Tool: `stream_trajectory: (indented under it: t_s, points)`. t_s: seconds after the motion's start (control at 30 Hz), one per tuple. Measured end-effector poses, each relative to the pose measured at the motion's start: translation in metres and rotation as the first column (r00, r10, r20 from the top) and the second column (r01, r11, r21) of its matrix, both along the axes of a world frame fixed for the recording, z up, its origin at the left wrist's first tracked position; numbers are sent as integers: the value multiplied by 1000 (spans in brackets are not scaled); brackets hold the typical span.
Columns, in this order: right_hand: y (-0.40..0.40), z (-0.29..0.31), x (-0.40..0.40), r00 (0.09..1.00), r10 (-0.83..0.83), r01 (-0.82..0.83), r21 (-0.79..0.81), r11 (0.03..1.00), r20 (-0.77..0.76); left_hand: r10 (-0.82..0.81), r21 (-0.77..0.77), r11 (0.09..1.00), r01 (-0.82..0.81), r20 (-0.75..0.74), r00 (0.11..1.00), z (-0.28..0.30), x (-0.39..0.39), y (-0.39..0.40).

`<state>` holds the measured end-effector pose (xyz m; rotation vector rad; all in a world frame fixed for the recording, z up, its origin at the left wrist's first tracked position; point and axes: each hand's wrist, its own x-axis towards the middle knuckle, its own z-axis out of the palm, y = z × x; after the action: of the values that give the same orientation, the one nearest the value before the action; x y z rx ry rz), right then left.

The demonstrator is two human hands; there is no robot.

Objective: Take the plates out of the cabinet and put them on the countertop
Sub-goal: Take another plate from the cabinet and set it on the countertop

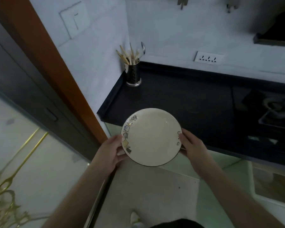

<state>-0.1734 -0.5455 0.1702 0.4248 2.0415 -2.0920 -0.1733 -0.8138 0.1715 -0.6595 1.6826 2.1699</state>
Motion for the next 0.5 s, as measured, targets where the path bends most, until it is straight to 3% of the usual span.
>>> stream_trajectory:
  t_s: [0.2, 0.5]
  points:
    - [-5, -7, -27, 994, -107, 107, -2, 994, 25, -132, -12, 991, 132, 4, 991, -3, -56, -2]
    - [11, -45, -103, 974, -201, 196, 50, 979, 109, -162, -23, 986, 166, 113, 980, -41, -157, 22]
